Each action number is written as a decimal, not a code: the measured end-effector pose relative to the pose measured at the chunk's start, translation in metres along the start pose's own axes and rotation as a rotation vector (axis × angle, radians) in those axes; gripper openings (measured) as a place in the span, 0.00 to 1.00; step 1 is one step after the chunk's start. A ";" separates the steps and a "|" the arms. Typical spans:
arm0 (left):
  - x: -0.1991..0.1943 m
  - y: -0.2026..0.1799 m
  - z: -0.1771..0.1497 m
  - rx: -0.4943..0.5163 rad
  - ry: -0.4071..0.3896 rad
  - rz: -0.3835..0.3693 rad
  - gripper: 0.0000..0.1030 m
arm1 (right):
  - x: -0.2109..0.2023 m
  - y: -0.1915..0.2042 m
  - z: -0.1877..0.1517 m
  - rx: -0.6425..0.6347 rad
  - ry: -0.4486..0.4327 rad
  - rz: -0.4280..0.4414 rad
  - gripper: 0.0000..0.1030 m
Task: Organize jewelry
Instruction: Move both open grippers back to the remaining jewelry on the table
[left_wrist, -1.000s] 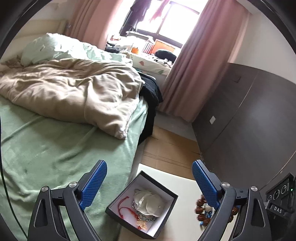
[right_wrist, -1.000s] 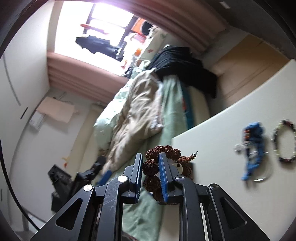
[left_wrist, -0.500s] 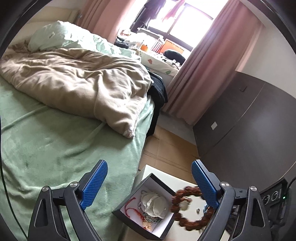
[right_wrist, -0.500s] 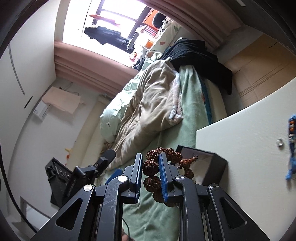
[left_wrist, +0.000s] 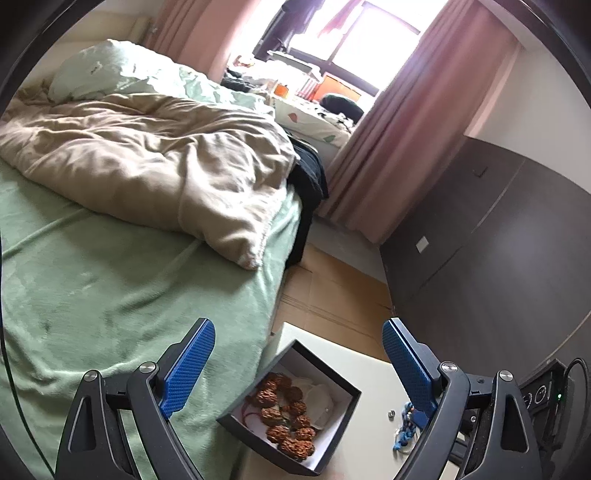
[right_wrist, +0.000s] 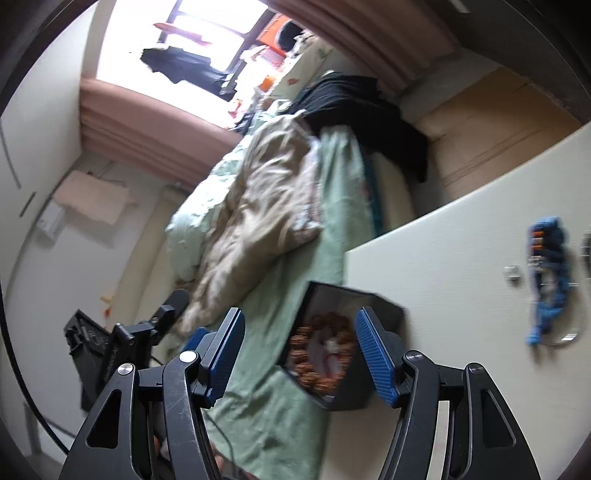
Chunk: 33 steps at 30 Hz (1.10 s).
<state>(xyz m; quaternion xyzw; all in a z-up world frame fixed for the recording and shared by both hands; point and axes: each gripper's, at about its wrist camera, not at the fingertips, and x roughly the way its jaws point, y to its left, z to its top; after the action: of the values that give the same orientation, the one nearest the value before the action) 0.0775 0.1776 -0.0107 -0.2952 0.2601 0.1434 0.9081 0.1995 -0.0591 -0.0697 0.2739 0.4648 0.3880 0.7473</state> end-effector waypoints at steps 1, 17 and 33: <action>0.001 -0.004 -0.002 0.010 0.004 -0.004 0.89 | -0.007 -0.002 0.001 -0.007 -0.008 -0.021 0.62; 0.027 -0.073 -0.040 0.196 0.107 -0.081 0.86 | -0.093 -0.061 0.025 0.096 -0.123 -0.197 0.62; 0.089 -0.165 -0.086 0.399 0.328 -0.147 0.71 | -0.124 -0.123 0.038 0.238 -0.099 -0.374 0.62</action>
<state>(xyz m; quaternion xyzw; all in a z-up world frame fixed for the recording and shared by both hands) 0.1856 0.0053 -0.0440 -0.1479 0.4045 -0.0268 0.9021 0.2409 -0.2319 -0.0887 0.2876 0.5129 0.1712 0.7905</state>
